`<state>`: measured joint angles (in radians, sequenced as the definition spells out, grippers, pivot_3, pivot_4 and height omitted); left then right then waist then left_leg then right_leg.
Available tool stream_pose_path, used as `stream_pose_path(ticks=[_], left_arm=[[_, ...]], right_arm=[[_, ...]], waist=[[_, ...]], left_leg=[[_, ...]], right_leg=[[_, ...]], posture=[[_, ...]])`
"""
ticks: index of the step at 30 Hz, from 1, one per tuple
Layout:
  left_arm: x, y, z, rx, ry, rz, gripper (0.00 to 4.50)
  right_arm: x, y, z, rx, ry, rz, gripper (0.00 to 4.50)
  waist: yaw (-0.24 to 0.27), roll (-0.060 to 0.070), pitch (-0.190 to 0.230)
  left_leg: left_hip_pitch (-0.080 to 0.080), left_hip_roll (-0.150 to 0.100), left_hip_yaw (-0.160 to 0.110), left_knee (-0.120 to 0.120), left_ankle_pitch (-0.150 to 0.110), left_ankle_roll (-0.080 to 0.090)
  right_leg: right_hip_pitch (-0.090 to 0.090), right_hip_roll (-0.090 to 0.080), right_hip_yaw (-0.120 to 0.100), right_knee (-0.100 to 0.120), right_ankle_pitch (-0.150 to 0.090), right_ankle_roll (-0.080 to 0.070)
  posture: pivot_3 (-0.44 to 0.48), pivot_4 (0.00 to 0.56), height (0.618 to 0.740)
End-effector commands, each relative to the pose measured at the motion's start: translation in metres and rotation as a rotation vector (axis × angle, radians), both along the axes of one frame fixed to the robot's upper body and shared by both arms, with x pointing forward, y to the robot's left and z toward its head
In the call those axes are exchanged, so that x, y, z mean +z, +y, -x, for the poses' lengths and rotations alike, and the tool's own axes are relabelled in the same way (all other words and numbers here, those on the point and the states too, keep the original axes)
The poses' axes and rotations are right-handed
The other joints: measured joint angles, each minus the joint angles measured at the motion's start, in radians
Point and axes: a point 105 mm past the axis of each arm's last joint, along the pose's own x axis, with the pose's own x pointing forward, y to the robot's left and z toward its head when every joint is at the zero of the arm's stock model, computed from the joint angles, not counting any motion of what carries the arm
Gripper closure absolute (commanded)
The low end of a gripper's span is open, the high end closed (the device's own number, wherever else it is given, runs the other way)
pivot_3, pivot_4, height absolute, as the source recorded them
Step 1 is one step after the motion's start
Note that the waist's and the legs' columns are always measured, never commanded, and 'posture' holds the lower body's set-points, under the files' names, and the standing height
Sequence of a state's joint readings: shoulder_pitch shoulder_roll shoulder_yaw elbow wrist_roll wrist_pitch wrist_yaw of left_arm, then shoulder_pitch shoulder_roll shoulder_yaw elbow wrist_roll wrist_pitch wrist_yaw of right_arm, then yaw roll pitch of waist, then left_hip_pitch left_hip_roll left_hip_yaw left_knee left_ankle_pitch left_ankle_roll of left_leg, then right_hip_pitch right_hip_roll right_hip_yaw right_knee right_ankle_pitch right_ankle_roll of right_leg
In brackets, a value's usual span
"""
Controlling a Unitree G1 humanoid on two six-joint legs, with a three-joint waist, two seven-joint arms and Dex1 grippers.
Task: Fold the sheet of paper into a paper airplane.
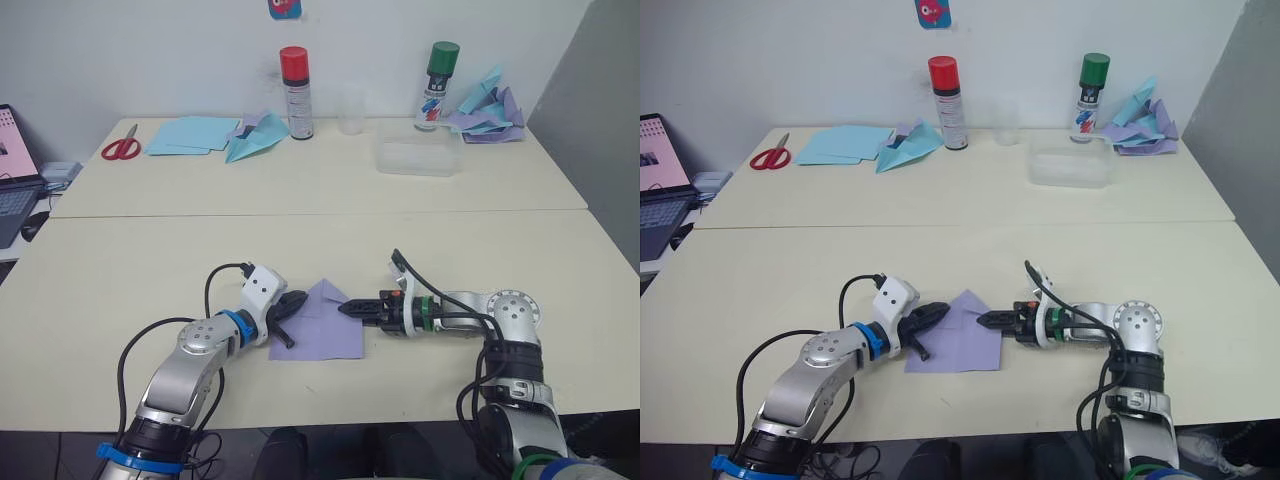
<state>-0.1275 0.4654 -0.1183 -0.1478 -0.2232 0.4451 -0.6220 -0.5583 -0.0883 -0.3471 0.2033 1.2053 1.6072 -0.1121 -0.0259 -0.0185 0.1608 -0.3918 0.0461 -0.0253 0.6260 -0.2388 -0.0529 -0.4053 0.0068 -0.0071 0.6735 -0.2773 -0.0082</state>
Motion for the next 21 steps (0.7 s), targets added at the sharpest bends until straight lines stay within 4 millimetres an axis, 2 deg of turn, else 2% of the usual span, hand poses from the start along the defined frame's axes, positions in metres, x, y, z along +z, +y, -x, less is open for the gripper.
stream_pose_path(ticks=[1, 6, 12, 20, 21], left_arm=[[-0.0285, 0.0026, 0.0101, 0.011, 0.103, -0.039, 4.5], [-0.0286, 0.0016, 0.01, 0.008, 0.103, -0.036, 4.5], [-0.0277, 0.0018, 0.0075, 0.006, 0.099, -0.041, 4.5], [-0.0278, 0.0033, 0.008, 0.007, 0.099, -0.044, 4.5], [-0.0279, 0.0029, 0.0084, 0.007, 0.099, -0.043, 4.5]], right_arm=[[0.0153, -0.0058, -0.0076, -0.02, -0.037, -0.041, 2.53], [0.0176, -0.0056, -0.0117, -0.043, -0.028, -0.064, 2.53], [0.0102, 0.0007, -0.006, -0.024, -0.012, -0.04, 2.53], [0.0101, 0.0009, -0.0057, -0.025, -0.008, -0.047, 2.53], [0.0099, 0.0003, -0.0062, -0.03, -0.006, -0.048, 2.69]], waist=[[0.0, 0.0, 0.0], [0.0, 0.0, 0.0], [0.0, 0.001, 0.0], [0.0, 0.001, 0.0], [0.0, 0.001, 0.0]], left_leg=[[0.0, 0.0, 0.0, 0.0, 0.0, 0.0], [0.0, 0.0, 0.0, 0.0, 0.0, 0.0], [-0.001, 0.0, 0.0, 0.0, 0.0, 0.0], [-0.001, 0.0, 0.0, 0.0, 0.0, 0.0], [-0.001, 0.0, 0.0, 0.0, 0.0, 0.0]], right_leg=[[0.0, 0.0, 0.0, 0.0, 0.0, 0.0], [0.0, 0.0, 0.0, 0.0, 0.0, 0.0], [0.0, 0.0, 0.0, 0.0, 0.0, 0.0], [0.0, 0.0, 0.0, 0.0, 0.0, 0.0], [0.0, 0.0, 0.0, 0.0, 0.0, 0.0]], posture=[[0.0, 0.15, 0.74], [0.0, 0.15, 0.74], [0.0, 0.15, 0.74], [0.0, 0.15, 0.74], [0.0, 0.15, 0.74]])
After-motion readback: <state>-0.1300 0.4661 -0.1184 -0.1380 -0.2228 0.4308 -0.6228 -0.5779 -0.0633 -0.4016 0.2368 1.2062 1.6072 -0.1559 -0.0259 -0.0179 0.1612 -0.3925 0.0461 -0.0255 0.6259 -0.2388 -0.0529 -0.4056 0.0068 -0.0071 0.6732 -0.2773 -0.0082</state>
